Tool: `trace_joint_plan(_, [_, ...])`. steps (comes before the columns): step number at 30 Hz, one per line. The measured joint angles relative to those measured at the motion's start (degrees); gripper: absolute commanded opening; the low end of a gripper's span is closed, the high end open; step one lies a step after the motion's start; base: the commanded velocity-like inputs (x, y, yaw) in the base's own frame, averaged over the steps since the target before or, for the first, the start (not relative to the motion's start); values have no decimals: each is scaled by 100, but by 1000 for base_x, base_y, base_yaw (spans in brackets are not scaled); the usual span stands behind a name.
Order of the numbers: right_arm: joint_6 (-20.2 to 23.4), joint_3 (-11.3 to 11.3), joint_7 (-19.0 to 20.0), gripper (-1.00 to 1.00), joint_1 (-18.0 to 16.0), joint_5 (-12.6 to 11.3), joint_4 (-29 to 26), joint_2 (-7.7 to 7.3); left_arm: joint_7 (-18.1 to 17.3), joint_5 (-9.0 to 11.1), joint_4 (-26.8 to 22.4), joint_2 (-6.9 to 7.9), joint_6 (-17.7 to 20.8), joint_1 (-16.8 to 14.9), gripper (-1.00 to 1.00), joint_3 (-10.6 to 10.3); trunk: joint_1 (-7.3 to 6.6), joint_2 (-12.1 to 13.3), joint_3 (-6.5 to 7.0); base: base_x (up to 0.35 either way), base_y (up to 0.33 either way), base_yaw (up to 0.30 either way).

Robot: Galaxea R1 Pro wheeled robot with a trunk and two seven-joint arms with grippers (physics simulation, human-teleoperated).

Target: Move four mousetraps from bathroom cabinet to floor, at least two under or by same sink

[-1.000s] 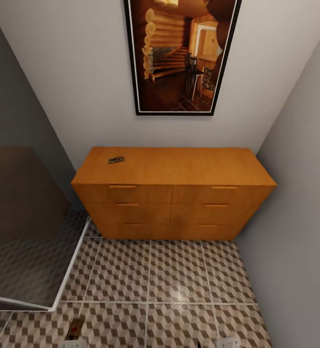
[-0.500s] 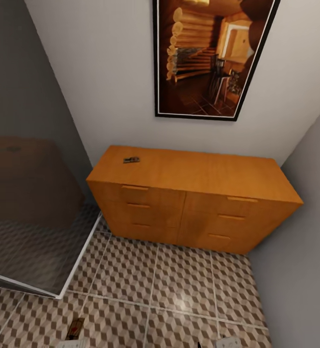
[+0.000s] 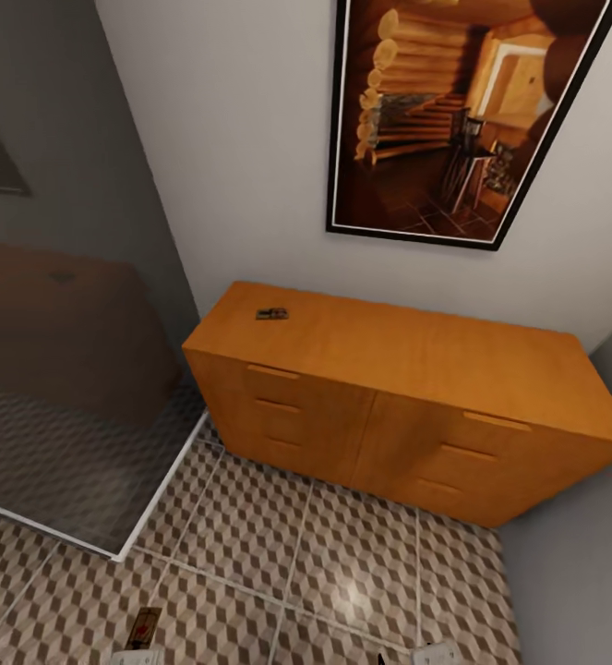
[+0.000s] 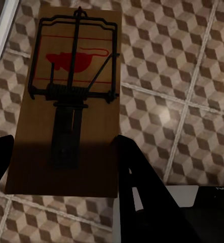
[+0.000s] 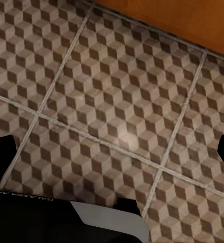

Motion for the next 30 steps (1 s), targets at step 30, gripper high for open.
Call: trace_joint_plan(30, [-9,1,16,100,1,-3,0,-282,0,0,2,-5,-2,-4,-100,1,1,0,-1,19,-20,66])
